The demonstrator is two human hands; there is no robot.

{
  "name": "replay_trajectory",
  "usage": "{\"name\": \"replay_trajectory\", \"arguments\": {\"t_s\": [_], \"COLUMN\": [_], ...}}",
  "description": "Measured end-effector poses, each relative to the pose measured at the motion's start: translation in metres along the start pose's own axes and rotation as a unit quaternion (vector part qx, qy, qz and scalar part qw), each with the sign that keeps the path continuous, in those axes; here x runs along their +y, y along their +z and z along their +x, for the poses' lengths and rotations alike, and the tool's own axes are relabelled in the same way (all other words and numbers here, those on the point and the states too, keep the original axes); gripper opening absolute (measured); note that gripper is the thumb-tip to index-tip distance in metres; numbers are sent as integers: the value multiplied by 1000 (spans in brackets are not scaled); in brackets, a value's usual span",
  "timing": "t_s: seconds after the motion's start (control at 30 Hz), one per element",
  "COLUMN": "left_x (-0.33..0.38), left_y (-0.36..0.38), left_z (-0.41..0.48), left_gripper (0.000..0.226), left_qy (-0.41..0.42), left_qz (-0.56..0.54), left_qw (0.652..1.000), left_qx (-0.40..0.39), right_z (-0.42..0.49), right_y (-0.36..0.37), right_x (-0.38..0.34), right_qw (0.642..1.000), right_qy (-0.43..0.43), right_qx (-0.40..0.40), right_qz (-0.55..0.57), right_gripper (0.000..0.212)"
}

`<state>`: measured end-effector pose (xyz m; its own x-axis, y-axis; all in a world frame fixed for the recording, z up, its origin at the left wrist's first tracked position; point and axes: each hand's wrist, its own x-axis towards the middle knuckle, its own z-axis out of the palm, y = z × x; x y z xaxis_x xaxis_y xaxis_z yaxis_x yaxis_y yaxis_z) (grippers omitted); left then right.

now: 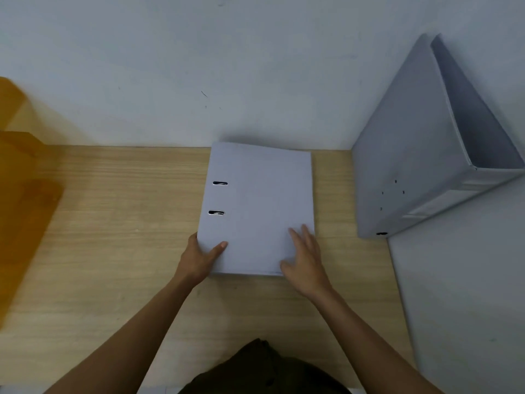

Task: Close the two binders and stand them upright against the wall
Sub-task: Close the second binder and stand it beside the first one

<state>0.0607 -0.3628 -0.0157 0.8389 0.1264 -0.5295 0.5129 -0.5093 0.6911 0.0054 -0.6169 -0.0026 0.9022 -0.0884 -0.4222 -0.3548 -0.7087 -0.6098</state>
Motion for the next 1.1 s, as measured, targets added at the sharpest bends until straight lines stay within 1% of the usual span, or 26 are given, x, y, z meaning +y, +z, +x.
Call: {"name": "replay_trajectory", "arguments": {"t_s": [0.07, 0.13, 0.2, 0.23, 0.3, 0.33, 0.4, 0.47, 0.5, 0.53, 0.6, 0.63, 0.67, 0.7, 0.77, 0.8, 0.87, 0.93, 1.03, 1.1], "left_x": [1, 2, 4, 6, 15, 21, 28, 32, 34, 38, 50, 58, 67, 76, 97, 108, 130, 144, 154, 155], "left_y": [1, 5, 8, 10, 8, 7, 6, 13, 19, 24, 33, 36, 37, 38, 39, 38, 36, 34, 29, 29], "left_z": [1, 2, 2, 2, 2, 0, -6, -16, -23, -29, -42, -48, -52, -55, -60, -63, -70, -74, -84, -91], "left_gripper": [83, 82, 80, 76, 58, 54, 68, 87, 90, 88, 77, 72, 68, 64, 57, 54, 52, 55, 60, 69], "left_qy": [-4, 2, -5, -22, -81, -123, -188, -198, -189, -177, -159, -151, -136, -113, -61, -41, -5, 41, 128, 214], "left_qz": [2, -6, -18, -33, -105, -164, -247, -287, -322, -369, -462, -491, -507, -509, -477, -449, -384, -332, -272, -189], "left_qw": [1000, 1000, 1000, 999, 991, 979, 949, 930, 915, 894, 835, 808, 791, 787, 806, 820, 847, 867, 878, 893], "left_qx": [3, 6, 18, 22, 6, -12, -55, -113, -150, -184, -252, -288, -314, -330, -345, -352, -368, -369, -373, -348], "right_z": [4, 4, 3, 4, 7, 8, 8, 5, 3, 1, -6, -9, -12, -14, -19, -20, -23, -28, -41, -49], "right_y": [4, 6, 5, 3, -4, -8, -15, -21, -26, -29, -37, -40, -43, -45, -50, -52, -59, -66, -77, -88], "right_x": [3, 9, 13, 13, 9, 6, 0, -8, -11, -15, -22, -25, -27, -29, -32, -34, -37, -42, -48, -45], "right_qw": [997, 992, 990, 989, 987, 985, 981, 979, 980, 980, 978, 977, 976, 976, 976, 970, 945, 923, 916, 910], "right_qy": [-5, 9, 15, 18, 37, 49, 61, 64, 66, 68, 70, 67, 65, 62, 52, 46, 21, -21, -87, -128], "right_qx": [-68, -120, -142, -145, -150, -158, -179, -185, -178, -171, -153, -144, -139, -128, -94, -76, -57, -51, -24, 0], "right_qz": [-37, -36, -18, -5, 33, 47, 50, 51, 62, 80, 123, 142, 154, 162, 191, 227, 322, 380, 392, 394], "right_gripper": [78, 78, 78, 76, 73, 72, 73, 74, 74, 74, 75, 77, 80, 86, 97, 99, 94, 89, 83, 80]}}
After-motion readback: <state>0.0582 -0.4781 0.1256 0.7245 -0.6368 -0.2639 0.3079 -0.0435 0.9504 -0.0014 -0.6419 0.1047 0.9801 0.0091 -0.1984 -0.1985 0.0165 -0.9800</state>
